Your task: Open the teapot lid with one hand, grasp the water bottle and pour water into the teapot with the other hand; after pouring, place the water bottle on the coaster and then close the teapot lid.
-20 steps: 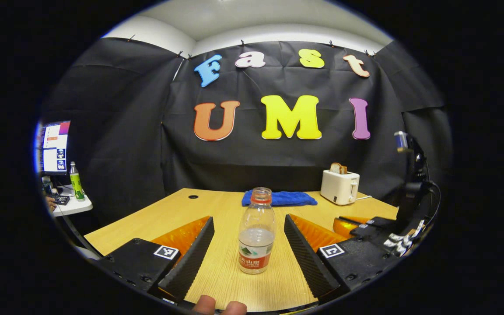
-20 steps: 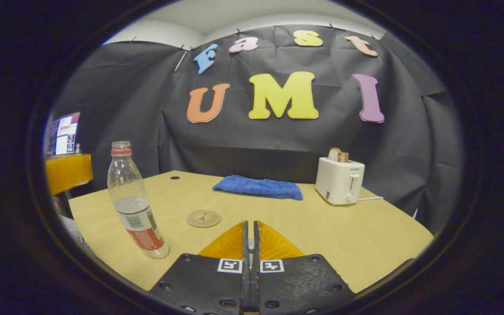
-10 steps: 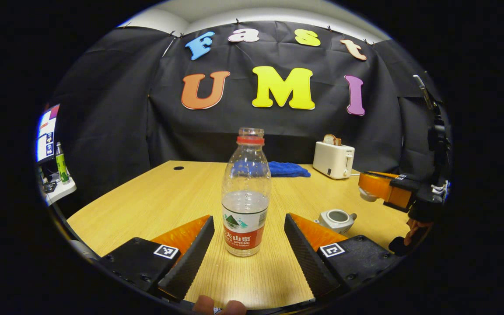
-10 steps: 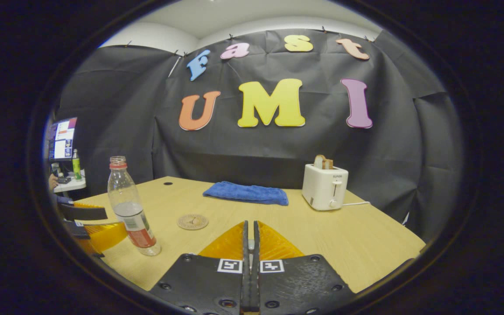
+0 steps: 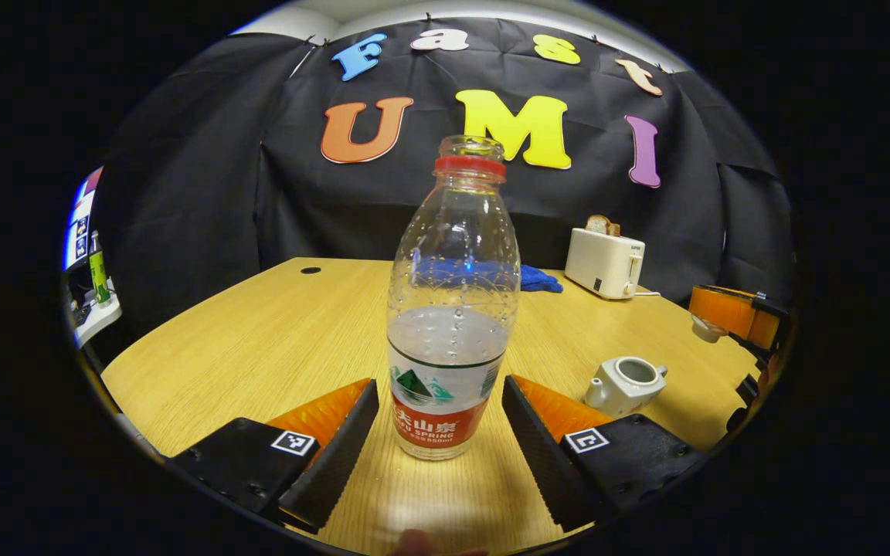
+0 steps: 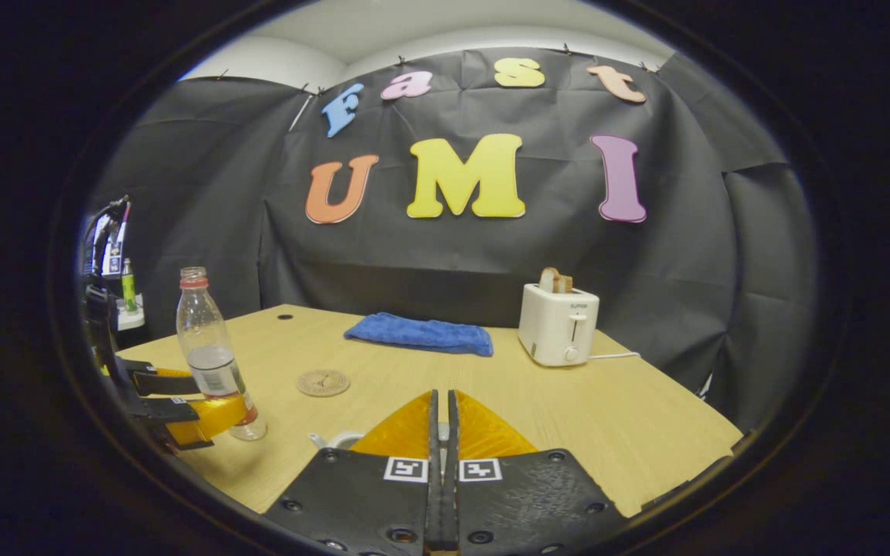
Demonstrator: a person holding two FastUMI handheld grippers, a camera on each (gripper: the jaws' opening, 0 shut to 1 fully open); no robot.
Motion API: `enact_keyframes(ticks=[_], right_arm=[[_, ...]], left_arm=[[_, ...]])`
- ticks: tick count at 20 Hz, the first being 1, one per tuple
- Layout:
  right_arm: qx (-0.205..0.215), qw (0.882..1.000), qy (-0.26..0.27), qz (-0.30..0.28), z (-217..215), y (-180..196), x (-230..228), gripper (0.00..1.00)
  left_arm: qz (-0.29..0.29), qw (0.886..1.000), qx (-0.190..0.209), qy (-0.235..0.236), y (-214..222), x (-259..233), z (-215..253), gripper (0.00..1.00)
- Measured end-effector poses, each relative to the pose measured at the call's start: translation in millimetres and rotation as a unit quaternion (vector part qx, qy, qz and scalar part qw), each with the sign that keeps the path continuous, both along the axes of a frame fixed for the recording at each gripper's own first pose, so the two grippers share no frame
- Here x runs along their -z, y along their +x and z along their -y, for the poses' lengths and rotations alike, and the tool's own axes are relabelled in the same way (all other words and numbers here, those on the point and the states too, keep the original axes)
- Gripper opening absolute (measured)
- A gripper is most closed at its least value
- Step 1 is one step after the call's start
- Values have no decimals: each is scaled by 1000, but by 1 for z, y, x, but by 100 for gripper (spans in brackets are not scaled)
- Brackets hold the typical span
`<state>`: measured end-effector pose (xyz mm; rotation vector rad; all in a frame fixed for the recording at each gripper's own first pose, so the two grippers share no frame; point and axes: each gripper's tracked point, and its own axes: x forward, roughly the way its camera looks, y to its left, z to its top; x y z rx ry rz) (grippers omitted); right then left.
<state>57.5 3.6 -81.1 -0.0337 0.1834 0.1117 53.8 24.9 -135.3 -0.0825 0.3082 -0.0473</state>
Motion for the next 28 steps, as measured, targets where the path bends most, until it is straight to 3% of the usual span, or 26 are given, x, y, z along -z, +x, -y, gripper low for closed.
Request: enact_keyframes(ticks=[2,6,10,15,18,21,25,28], right_arm=[[2,1000,1,0,4,0,0,0],[5,1000,4,-1,12,-4,0,0],[3,1000,12,-8,22,-7,2,0],[8,1000,19,-9,40,-9,0,0],[10,1000,19,-6,50,-14,-2,0],[11,1000,21,-5,59,-19,-2,0],[8,1000,19,-6,69,-25,1,0],[5,1000,17,-7,76,-27,4,0]], left_arm=[[2,1000,-4,5,3,-1,-4,100],[0,1000,-8,23,3,-5,-7,83],[-20,995,-10,94,1,-10,-13,80],[10,968,-3,249,3,-41,-21,77],[2,950,8,311,4,-44,-20,77],[-9,921,24,389,5,-46,-22,77],[-16,860,52,508,5,-50,-23,75],[-20,817,74,572,8,-52,-19,75]])
